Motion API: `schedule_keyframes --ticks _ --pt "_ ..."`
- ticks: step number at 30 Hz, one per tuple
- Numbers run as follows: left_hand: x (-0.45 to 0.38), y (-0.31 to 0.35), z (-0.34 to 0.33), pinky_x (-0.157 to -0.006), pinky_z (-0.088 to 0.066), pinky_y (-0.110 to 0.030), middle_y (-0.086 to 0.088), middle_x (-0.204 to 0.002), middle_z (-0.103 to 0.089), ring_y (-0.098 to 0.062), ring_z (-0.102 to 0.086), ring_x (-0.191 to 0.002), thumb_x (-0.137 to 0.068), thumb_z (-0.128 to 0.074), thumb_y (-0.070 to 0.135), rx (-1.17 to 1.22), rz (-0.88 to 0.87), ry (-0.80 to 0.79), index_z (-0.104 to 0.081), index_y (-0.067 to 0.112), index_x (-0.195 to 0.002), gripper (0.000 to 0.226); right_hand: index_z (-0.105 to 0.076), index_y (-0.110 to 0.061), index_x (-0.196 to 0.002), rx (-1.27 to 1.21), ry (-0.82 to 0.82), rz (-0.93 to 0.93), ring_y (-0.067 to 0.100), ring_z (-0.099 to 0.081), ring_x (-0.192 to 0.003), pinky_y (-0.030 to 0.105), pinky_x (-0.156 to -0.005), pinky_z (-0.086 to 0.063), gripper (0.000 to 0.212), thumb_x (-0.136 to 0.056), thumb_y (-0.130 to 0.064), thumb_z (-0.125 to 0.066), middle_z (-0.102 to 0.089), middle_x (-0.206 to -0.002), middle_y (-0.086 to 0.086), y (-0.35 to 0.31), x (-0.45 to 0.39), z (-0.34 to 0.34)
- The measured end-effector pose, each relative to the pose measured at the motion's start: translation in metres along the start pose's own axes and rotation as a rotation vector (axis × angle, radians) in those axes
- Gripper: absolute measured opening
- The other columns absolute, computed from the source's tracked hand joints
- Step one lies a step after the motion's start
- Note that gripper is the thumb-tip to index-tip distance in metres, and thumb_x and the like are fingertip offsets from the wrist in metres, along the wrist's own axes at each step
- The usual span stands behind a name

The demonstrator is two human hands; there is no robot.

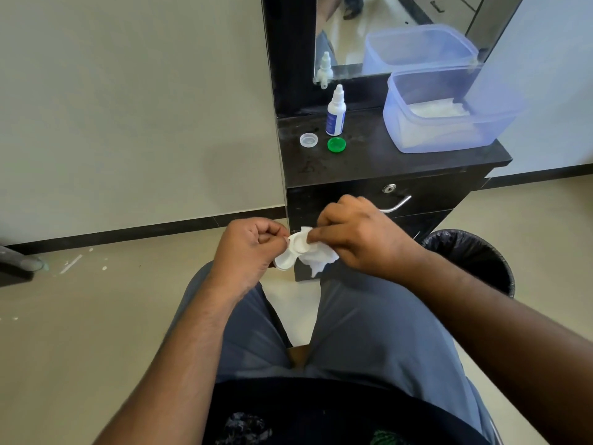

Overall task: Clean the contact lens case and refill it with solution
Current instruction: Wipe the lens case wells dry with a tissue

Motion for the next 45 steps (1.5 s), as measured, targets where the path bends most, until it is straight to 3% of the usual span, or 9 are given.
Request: schedule_keyframes --ticks 5,12,16,24,32,35,39,42,45 --pt "-0.004 0.005 0.004 -0.05 -0.047 -0.017 0.006 -0.056 -0.069 -0.002 -0.06 -0.051 -0.083 -0.066 -0.003 0.033 -0.018 0.006 -0.073 0.007 -0.083 0.012 -0.072 -0.012 -0.108 -0.312 0.241 -0.315 0.023 -0.053 -0.089 0.03 -0.074 -0.043 0.027 -0.087 -0.01 -0.055 -0.061 -0.093 0.004 0.015 0.001 0.016" --pt "0.0 0.013 -0.003 -0.053 -0.05 -0.02 0.0 -0.062 -0.071 -0.005 -0.063 -0.055 -0.084 -0.065 -0.003 0.017 -0.092 -0.016 -0.073 0.004 -0.086 0.011 -0.073 -0.02 -0.106 -0.245 0.075 -0.264 0.016 -0.049 -0.089 0.038 -0.073 -0.047 0.027 -0.087 -0.03 -0.056 -0.06 -0.096 -0.003 0.005 -0.006 -0.009" --pt "0.003 0.014 -0.008 -0.057 -0.05 -0.029 -0.001 -0.06 -0.069 -0.011 -0.062 -0.055 -0.082 -0.066 -0.001 -0.026 -0.134 -0.005 -0.069 0.014 -0.087 0.016 -0.076 -0.019 -0.095 -0.196 0.093 -0.219 0.02 -0.051 -0.088 0.044 -0.07 -0.048 0.014 -0.082 -0.023 -0.071 -0.063 -0.093 -0.002 0.004 -0.01 -0.006" --pt "0.007 0.025 -0.01 -0.062 -0.055 -0.036 -0.017 -0.068 -0.066 -0.033 -0.064 -0.065 -0.082 -0.068 0.003 -0.107 -0.23 0.046 -0.041 0.038 -0.115 0.055 -0.076 -0.015 -0.084 0.136 0.206 -0.018 0.024 -0.056 -0.072 0.03 -0.062 -0.033 0.008 -0.077 -0.019 -0.076 -0.068 -0.084 0.002 -0.01 -0.014 0.005" --pt "0.015 0.03 -0.011 -0.054 -0.05 -0.022 -0.006 -0.059 -0.066 -0.021 -0.062 -0.054 -0.082 -0.066 0.0 -0.117 -0.311 0.256 -0.047 0.032 -0.114 0.049 -0.074 -0.014 -0.091 -0.146 0.321 -0.624 0.02 -0.059 -0.081 0.03 -0.072 -0.047 0.011 -0.089 -0.018 -0.064 -0.072 -0.088 0.002 0.002 -0.005 -0.016" --pt "0.01 0.025 -0.013 -0.062 -0.057 -0.026 -0.005 -0.058 -0.063 -0.023 -0.061 -0.055 -0.079 -0.07 0.0 -0.11 -0.226 0.148 -0.044 0.035 -0.114 0.056 -0.074 -0.008 -0.086 -0.011 0.345 -0.368 0.024 -0.061 -0.072 0.036 -0.064 -0.049 0.013 -0.085 -0.017 -0.063 -0.071 -0.084 0.006 -0.007 -0.008 -0.012" --pt "0.003 0.015 -0.018 -0.075 -0.058 -0.055 -0.002 -0.055 -0.058 -0.023 -0.059 -0.059 -0.071 -0.072 -0.004 0.047 -0.078 -0.058 -0.045 0.039 -0.117 0.067 -0.072 -0.008 -0.086 0.152 0.271 0.008 0.024 -0.058 -0.069 0.035 -0.058 -0.043 0.011 -0.083 -0.017 -0.068 -0.07 -0.085 0.006 -0.007 -0.012 -0.003" --pt "0.005 0.023 -0.018 -0.073 -0.059 -0.051 -0.01 -0.062 -0.065 -0.033 -0.064 -0.065 -0.073 -0.072 -0.001 0.041 -0.152 0.031 -0.046 0.04 -0.114 0.064 -0.073 -0.008 -0.085 0.048 0.34 -0.206 0.024 -0.061 -0.07 0.039 -0.062 -0.05 0.013 -0.085 -0.017 -0.064 -0.071 -0.082 0.005 0.004 -0.012 0.0" --pt "0.009 0.029 -0.019 -0.065 -0.056 -0.026 -0.002 -0.062 -0.068 -0.019 -0.064 -0.06 -0.078 -0.072 0.0 -0.058 -0.298 0.165 -0.046 0.037 -0.115 0.059 -0.074 -0.011 -0.09 -0.413 0.431 -0.724 0.013 -0.065 -0.076 0.029 -0.069 -0.055 0.009 -0.088 -0.013 -0.066 -0.072 -0.085 0.0 0.01 0.001 -0.01"
Point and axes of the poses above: each hand's wrist, its own x-axis away from the middle knuckle, its own z-axis out of the back of the hand, y = z × x, the point moved 6 cm from there along -x, towards the middle knuckle
